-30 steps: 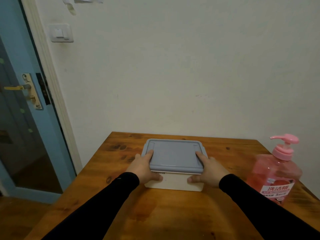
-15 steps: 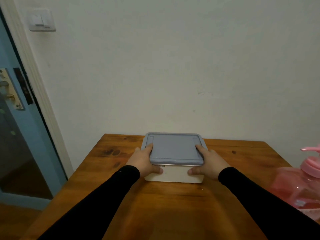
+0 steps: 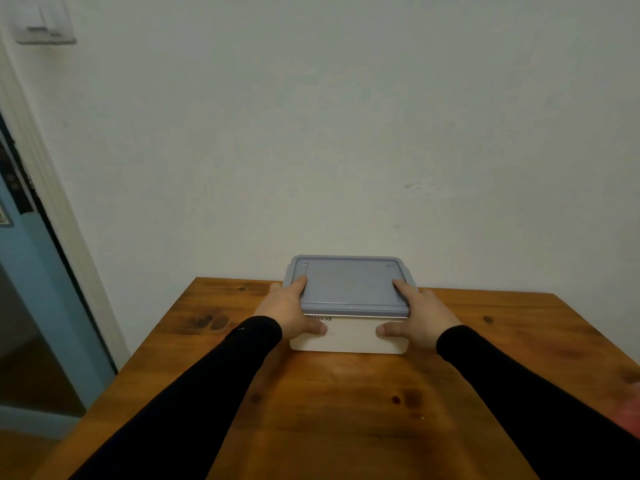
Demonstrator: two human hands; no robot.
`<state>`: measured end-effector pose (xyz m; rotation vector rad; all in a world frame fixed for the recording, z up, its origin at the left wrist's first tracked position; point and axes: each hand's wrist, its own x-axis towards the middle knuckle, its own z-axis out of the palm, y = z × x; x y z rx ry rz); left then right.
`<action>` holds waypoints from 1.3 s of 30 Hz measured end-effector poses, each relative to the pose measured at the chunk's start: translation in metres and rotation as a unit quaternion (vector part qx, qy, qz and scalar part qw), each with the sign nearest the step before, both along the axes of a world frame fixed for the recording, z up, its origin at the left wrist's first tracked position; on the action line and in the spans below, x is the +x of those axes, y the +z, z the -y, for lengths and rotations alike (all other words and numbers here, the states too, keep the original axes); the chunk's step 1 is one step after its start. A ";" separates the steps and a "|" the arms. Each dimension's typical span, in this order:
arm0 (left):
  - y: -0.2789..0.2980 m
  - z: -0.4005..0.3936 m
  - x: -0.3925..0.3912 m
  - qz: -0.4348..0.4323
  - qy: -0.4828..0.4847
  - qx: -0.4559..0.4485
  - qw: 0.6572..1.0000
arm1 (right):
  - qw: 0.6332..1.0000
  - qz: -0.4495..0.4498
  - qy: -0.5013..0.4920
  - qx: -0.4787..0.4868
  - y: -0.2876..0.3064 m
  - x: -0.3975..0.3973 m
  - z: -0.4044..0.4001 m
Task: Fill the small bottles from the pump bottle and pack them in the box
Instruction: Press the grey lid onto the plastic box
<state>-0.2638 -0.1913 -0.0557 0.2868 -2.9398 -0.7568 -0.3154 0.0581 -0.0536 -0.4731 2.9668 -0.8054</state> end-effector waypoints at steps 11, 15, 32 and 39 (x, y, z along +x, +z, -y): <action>0.002 0.010 -0.042 0.002 -0.004 -0.003 1.000 | 1.000 -0.016 -0.005 0.007 -0.002 -0.038 0.012; 0.001 0.011 -0.049 -0.002 -0.006 -0.003 1.000 | 1.000 -0.014 -0.004 0.008 -0.002 -0.046 0.013; 0.006 0.011 -0.057 0.020 0.017 -0.030 0.999 | 0.999 -0.007 -0.021 0.029 0.001 -0.054 0.021; 0.035 0.005 -0.025 -0.005 0.027 -0.088 0.996 | 0.999 -0.024 -0.031 0.017 0.023 -0.021 0.010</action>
